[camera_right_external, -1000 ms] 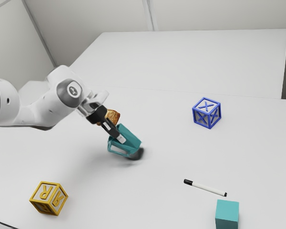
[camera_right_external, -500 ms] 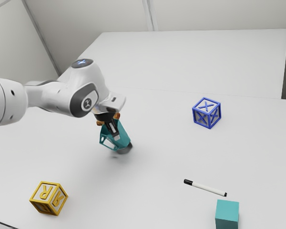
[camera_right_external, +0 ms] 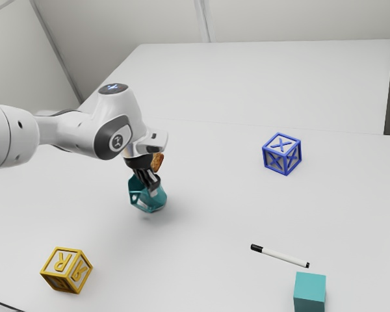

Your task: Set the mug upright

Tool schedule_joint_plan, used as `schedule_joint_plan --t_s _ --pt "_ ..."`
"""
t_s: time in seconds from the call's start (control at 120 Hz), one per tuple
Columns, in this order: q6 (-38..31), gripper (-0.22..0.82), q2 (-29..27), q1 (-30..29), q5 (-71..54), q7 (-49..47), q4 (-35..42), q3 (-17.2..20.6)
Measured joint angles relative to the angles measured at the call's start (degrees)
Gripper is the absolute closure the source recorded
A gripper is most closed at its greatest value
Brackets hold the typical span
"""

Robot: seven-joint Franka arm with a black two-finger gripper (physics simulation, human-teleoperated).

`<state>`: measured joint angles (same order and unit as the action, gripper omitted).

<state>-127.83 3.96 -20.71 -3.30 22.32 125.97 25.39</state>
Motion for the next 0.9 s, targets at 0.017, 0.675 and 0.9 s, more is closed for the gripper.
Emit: schedule_joint_plan --t_s 0.017,0.675,0.9 --pt "0.0 0.64 0.0 0.0 0.0 -0.3 0.0 0.0" --pt "9.7 0.15 -7.7 0.3 0.2 -7.3 -10.8 1.4" --pt "20.7 0.05 -4.2 8.9 0.9 -10.9 -26.6 -7.0"
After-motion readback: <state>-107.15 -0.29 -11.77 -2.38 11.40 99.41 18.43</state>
